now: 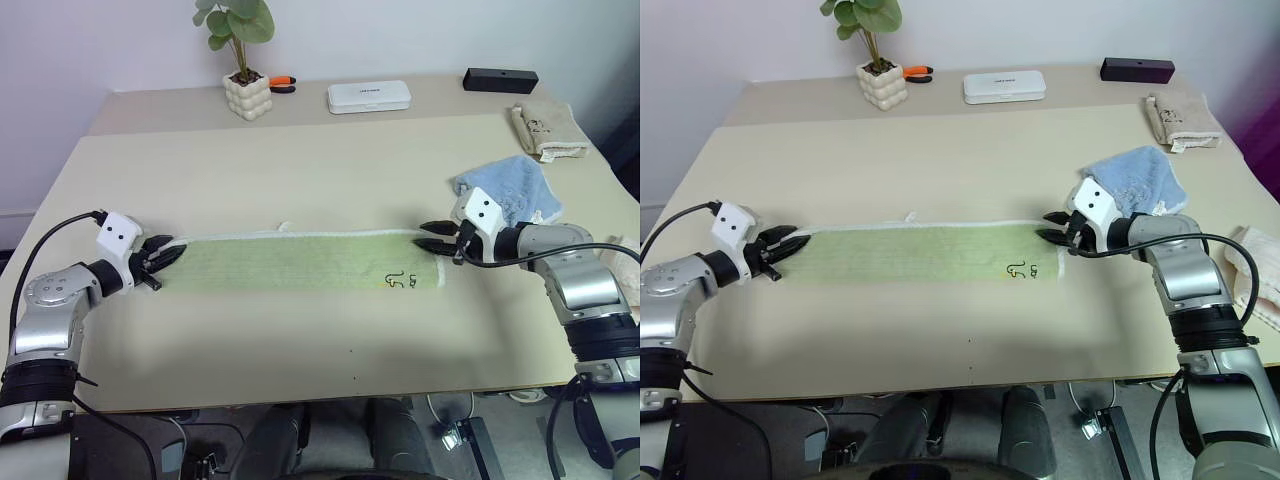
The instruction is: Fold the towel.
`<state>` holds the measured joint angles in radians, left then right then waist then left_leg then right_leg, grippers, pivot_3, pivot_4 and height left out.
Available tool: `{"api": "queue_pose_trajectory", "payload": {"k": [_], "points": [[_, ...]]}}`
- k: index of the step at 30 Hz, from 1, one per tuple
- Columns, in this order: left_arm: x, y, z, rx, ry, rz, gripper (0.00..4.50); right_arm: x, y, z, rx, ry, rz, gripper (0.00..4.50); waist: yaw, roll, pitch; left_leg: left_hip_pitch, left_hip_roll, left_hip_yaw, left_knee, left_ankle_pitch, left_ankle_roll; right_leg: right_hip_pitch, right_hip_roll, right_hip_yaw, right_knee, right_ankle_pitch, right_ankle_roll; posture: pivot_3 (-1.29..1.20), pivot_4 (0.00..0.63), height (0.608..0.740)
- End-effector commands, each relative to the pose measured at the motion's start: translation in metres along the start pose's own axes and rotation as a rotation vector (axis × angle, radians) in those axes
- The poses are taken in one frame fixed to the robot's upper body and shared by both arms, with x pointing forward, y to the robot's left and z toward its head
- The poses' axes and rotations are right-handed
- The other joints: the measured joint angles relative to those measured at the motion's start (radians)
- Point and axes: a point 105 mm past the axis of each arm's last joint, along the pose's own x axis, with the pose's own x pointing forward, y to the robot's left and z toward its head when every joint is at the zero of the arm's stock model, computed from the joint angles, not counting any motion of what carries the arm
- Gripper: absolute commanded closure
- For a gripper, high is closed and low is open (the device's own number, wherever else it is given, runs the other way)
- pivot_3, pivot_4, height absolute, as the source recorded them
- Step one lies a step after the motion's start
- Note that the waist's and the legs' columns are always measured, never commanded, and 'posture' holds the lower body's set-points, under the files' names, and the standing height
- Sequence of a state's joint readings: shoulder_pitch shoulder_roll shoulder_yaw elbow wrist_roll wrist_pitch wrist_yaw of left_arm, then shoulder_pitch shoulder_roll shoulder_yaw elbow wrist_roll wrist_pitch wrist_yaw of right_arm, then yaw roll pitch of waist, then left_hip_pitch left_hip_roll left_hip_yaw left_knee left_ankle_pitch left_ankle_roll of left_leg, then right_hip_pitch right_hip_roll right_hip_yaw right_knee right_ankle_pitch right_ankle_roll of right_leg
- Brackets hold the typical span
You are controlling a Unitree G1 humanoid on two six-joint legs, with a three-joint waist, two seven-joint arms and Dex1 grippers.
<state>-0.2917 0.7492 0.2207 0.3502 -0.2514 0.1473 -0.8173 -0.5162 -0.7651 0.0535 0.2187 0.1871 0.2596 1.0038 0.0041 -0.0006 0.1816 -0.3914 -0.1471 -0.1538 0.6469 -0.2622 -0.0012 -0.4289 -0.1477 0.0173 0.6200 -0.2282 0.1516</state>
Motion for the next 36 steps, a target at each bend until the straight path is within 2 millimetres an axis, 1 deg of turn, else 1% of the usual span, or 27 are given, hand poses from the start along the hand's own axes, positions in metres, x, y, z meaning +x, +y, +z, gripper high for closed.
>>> {"api": "queue_pose_trajectory", "payload": {"k": [1, 2, 4, 6, 8, 9, 10, 11, 13, 14, 15, 16, 17, 18, 19, 20, 22, 24, 27, 29, 31, 33, 36], "points": [[-0.017, 0.02, 0.014, -0.033, -0.075, 0.117, 0.73, -0.019, -0.016, 0.014, -0.05, -0.038, -0.107, 0.67, 0.0, 0.0, 0.0, 0.0, 0.0, 0.0, 0.0, 0.0, 0.0, 0.0, 0.0, 0.0, 0.0, 0.0, 0.0, 0.0, 0.15, 0.74], [-0.024, 0.024, 0.016, -0.058, -0.1, 0.155, 0.26, -0.026, -0.018, 0.015, -0.036, -0.045, -0.135, 0.62, 0.0, 0.0, 0.0, 0.0, 0.0, 0.0, 0.0, 0.0, 0.0, 0.0, 0.0, 0.0, 0.0, 0.0, 0.0, 0.0, 0.15, 0.74], [-0.036, 0.029, 0.022, -0.086, -0.145, 0.205, 0.26, -0.038, -0.019, 0.017, 0.006, -0.066, -0.174, 0.62, 0.001, 0.0, 0.0, 0.0, 0.0, 0.0, 0.0, 0.0, 0.0, -0.001, 0.0, 0.0, 0.0, 0.0, 0.0, 0.0, 0.15, 0.74], [-0.044, 0.028, 0.031, -0.084, -0.186, 0.234, 0.26, -0.047, -0.013, 0.019, 0.092, -0.096, -0.179, 0.62, 0.003, 0.0, 0.0, 0.0, 0.0, 0.0, 0.0, 0.0, 0.0, -0.001, 0.0, 0.0, 0.0, 0.0, 0.0, 0.0, 0.15, 0.74], [-0.048, 0.024, 0.039, -0.085, -0.219, 0.241, 0.26, -0.053, -0.004, 0.022, 0.176, -0.124, -0.164, 0.62, 0.007, 0.0, 0.0, 0.0, 0.0, 0.0, 0.0, 0.0, 0.001, 0.0, 0.0, 0.001, 0.0, 0.0, 0.0, 0.0, 0.15, 0.74], [-0.045, 0.012, 0.047, -0.074, -0.243, 0.201, 0.23, -0.056, 0.008, 0.025, 0.246, -0.158, -0.134, 0.35, 0.009, 0.0, 0.0, 0.0, 0.0, 0.0, 0.0, -0.001, 0.002, 0.0, 0.0, 0.001, 0.0, 0.0, 0.0, 0.0, 0.15, 0.74], [-0.037, -0.011, 0.057, -0.036, -0.262, 0.108, 0.22, -0.059, 0.023, 0.027, 0.331, -0.191, -0.106, 0.07, 0.011, 0.0, 0.0, 0.0, 0.0, 0.0, 0.0, -0.002, 0.004, 0.0, 0.0, 0.001, 0.0, 0.0, 0.0, 0.0, 0.15, 0.74], [-0.032, -0.029, 0.063, -0.011, -0.275, 0.04, 0.22, -0.061, 0.034, 0.028, 0.389, -0.207, -0.086, 0.03, 0.014, -0.001, -0.001, 0.0, 0.0, -0.001, 0.0, -0.003, 0.005, 0.001, 0.0, 0.0, 0.0, 0.0, 0.0, 0.0, 0.15, 0.74], [-0.016, -0.08, 0.074, 0.016, -0.294, -0.156, 0.22, -0.063, 0.051, 0.023, 0.529, -0.225, -0.078, 0.03, 0.025, -0.001, -0.001, 0.0, 0.0, -0.002, 0.0, -0.003, 0.005, 0.002, 0.0, 0.0, 0.0, 0.0, 0.0, 0.0, 0.15, 0.74], [-0.01, -0.101, 0.077, 0.033, -0.298, -0.236, 0.22, -0.063, 0.06, 0.02, 0.57, -0.219, -0.068, 0.03, 0.031, -0.001, -0.001, 0.0, 0.0, -0.002, 0.001, -0.003, 0.005, 0.002, 0.0, 0.0, -0.001, 0.001, 0.0, 0.0, 0.15, 0.74], [-0.003, -0.131, 0.082, 0.05, -0.309, -0.344, 0.22, -0.063, 0.074, 0.013, 0.631, -0.203, -0.053, 0.03, 0.033, -0.001, -0.001, 0.0, 0.0, -0.001, 0.002, -0.003, 0.005, 0.003, 0.0, 0.001, -0.001, 0.001, -0.001, 0.0, 0.15, 0.74], [0.001, -0.15, 0.085, 0.062, -0.317, -0.408, 0.22, -0.063, 0.083, 0.009, 0.668, -0.19, -0.044, 0.03, 0.038, -0.001, -0.001, 0.0, -0.001, 0.0, 0.002, -0.003, 0.005, 0.002, 0.0, 0.001, -0.001, 0.002, -0.001, 0.0, 0.15, 0.74], [0.004, -0.174, 0.09, 0.069, -0.338, -0.494, 0.22, -0.064, 0.097, 0.004, 0.714, -0.174, -0.027, 0.03, 0.036, -0.001, -0.001, 0.0, 0.0, 0.0, 0.002, -0.003, 0.005, 0.003, 0.0, 0.001, -0.002, 0.002, -0.001, 0.0, 0.15, 0.74], [0.006, -0.194, 0.095, 0.068, -0.363, -0.564, 0.22, -0.063, 0.109, 0.0, 0.758, -0.157, -0.024, 0.03, 0.039, -0.001, -0.002, 0.0, 0.0, 0.0, 0.002, -0.003, 0.005, 0.003, 0.0, 0.001, -0.002, 0.002, -0.001, 0.0, 0.15, 0.74], [0.006, -0.207, 0.099, 0.057, -0.384, -0.613, 0.22, -0.063, 0.117, -0.004, 0.801, -0.144, -0.029, 0.03, 0.038, -0.001, -0.002, 0.0, 0.0, 0.0, 0.002, -0.003, 0.005, 0.003, 0.0, 0.001, -0.001, 0.002, -0.001, 0.0, 0.15, 0.74], [0.006, -0.216, 0.101, 0.049, -0.397, -0.642, 0.22, -0.063, 0.123, -0.006, 0.831, -0.135, -0.036, 0.03, 0.035, -0.001, -0.002, 0.0, 0.0, 0.0, 0.001, -0.003, 0.005, 0.003, 0.0, 0.001, -0.002, 0.002, -0.001, 0.0, 0.15, 0.74], [0.008, -0.226, 0.101, 0.037, -0.399, -0.675, 0.22, -0.06, 0.13, -0.011, 0.898, -0.124, -0.063, 0.03, 0.022, 0.0, -0.002, 0.001, 0.001, 0.003, 0.001, -0.003, 0.005, 0.001, 0.001, 0.004, -0.001, 0.002, -0.001, 0.0, 0.15, 0.74], [0.008, -0.233, 0.095, 0.048, -0.384, -0.702, 0.22, -0.054, 0.126, -0.02, 0.997, -0.12, -0.154, 0.03, 0.01, 0.0, -0.002, 0.002, 0.004, 0.006, 0.001, -0.003, 0.005, 0.002, 0.004, 0.006, -0.002, 0.002, -0.001, 0.0, 0.15, 0.74], [0.008, -0.234, 0.091, 0.049, -0.375, -0.703, 0.22, -0.047, 0.118, -0.025, 1.054, -0.119, -0.239, 0.03, 0.008, 0.001, -0.003, 0.002, 0.007, 0.006, 0.001, -0.003, 0.005, 0.002, 0.007, 0.007, -0.002, 0.002, -0.002, 0.0, 0.15, 0.74], [0.009, -0.232, 0.09, 0.042, -0.368, -0.694, 0.22, -0.037, 0.106, -0.029, 1.148, -0.151, -0.309, 0.03, 0.009, 0.0, -0.003, 0.002, 0.007, 0.006, 0.001, -0.003, 0.005, 0.002, 0.008, 0.007, -0.003, 0.002, -0.002, 0.0, 0.15, 0.74], [0.009, -0.23, 0.09, 0.04, -0.366, -0.689, 0.22, -0.03, 0.099, -0.029, 1.216, -0.171, -0.34, 0.03, 0.009, 0.0, -0.003, 0.002, 0.007, 0.006, 0.001, -0.003, 0.005, 0.002, 0.009, 0.007, -0.003, 0.003, -0.003, 0.0, 0.15, 0.74], [0.01, -0.227, 0.089, 0.046, -0.355, -0.674, 0.22, -0.018, 0.086, -0.033, 1.293, -0.187, -0.384, 0.03, 0.009, -0.001, -0.004, 0.002, 0.008, 0.006, 0.001, -0.003, 0.005, 0.002, 0.009, 0.007, -0.004, 0.003, -0.003, 0.0, 0.15, 0.74], [0.01, -0.226, 0.088, 0.046, -0.348, -0.668, 0.22, -0.012, 0.074, -0.036, 1.359, -0.202, -0.423, 0.03, 0.007, -0.001, -0.005, 0.002, 0.009, 0.006, 0.0, -0.003, 0.005, 0.002, 0.01, 0.007, -0.005, 0.004, -0.004, 0.0, 0.15, 0.74]]}}
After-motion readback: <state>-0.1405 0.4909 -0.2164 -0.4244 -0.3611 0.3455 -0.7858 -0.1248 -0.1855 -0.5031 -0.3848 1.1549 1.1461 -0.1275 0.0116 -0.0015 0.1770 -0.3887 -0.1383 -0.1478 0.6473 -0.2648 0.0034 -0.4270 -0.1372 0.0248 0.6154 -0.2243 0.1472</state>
